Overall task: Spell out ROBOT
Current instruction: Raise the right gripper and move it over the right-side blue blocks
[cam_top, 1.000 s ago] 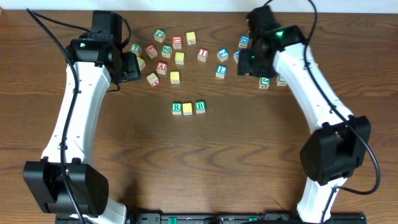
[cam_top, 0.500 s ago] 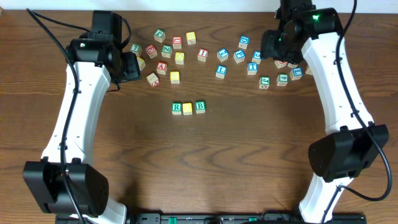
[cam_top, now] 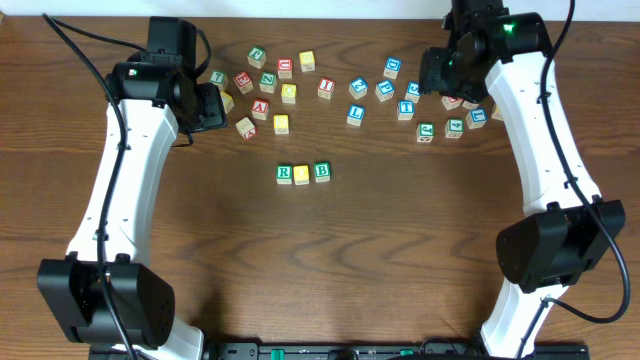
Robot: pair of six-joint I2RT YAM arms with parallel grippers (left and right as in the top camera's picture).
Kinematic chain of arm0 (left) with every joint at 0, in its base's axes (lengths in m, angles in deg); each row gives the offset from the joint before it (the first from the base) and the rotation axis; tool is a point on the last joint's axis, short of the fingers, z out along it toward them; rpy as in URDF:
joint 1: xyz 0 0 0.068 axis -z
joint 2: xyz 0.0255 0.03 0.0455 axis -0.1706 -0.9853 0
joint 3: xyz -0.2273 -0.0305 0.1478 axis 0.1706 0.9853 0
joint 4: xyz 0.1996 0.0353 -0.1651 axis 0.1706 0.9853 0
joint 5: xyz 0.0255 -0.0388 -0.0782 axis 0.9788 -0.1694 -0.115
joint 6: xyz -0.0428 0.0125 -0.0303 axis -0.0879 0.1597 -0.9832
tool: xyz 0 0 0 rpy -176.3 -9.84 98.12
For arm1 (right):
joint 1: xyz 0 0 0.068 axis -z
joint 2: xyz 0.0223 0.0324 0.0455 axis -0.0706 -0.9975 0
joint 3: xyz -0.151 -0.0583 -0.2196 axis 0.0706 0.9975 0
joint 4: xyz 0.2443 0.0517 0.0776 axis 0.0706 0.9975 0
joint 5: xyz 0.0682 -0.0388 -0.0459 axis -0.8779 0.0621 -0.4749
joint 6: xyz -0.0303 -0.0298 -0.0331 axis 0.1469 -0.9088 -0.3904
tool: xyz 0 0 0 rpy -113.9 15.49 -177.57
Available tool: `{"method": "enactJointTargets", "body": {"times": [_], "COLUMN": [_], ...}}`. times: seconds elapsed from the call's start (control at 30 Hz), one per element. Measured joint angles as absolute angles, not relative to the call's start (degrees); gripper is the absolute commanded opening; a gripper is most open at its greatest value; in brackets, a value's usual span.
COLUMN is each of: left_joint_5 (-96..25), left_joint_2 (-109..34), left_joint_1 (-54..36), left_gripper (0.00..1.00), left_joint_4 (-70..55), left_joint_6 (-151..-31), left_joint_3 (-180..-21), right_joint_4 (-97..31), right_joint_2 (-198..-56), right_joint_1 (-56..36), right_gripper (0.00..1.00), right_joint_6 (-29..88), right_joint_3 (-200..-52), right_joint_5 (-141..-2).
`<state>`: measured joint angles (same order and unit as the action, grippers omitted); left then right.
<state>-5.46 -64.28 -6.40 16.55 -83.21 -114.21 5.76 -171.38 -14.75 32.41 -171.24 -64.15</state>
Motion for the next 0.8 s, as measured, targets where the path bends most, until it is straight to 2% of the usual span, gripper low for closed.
{"method": "enactJointTargets", "body": {"times": [0.57, 0.8], "left_joint_5": [-5.8, -10.0], "left_joint_2": [-64.3, -64.3], "left_joint_1": [-6.4, -6.4], "left_gripper": [0.66, 0.66], "left_joint_4": [13.8, 10.0], "left_joint_6": [-82.6, -76.2], "left_joint_3": [-114.2, -114.2], "right_joint_4": [5.5, 5.5], "right_joint_2": [-171.4, -171.4], "right_joint_1": [-15.2, -15.2], "right_gripper": [0.65, 0.66], "right_joint_6": [32.4, 32.4], "right_joint_3": [-171.2, -171.2], "right_joint_5": [-64.2, -64.2]}}
